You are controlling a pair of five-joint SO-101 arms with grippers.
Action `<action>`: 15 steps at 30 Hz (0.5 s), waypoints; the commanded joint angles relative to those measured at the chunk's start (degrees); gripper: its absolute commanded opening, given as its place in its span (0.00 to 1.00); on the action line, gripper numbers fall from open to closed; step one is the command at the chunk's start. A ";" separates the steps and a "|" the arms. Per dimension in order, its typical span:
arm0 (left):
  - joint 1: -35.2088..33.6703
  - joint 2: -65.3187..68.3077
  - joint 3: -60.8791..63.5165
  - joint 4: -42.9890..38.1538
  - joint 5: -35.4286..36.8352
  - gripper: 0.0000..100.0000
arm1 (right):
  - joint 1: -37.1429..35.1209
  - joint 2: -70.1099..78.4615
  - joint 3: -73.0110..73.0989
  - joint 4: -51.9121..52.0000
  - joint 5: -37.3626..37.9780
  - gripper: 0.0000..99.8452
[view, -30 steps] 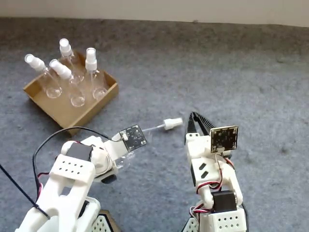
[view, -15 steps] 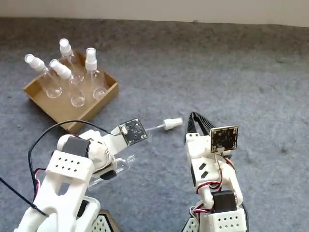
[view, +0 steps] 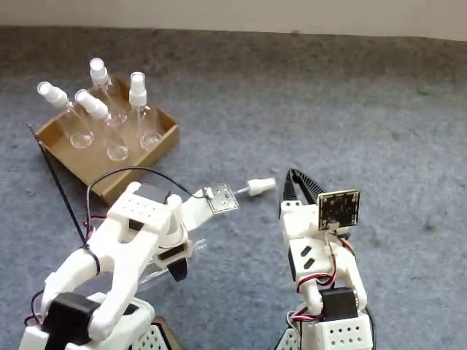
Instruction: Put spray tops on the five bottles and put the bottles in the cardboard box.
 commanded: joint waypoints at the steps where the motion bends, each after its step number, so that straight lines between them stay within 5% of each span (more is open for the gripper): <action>1: 0.92 2.59 -2.95 -2.73 0.70 0.24 | 0.31 -0.31 6.46 0.22 0.00 0.01; 9: 0.92 3.56 -2.68 -5.89 0.62 0.23 | 0.31 -0.40 6.46 0.22 0.00 0.01; 15: 0.92 3.38 -2.77 -5.89 0.62 0.12 | 0.31 -0.40 6.46 0.22 0.00 0.01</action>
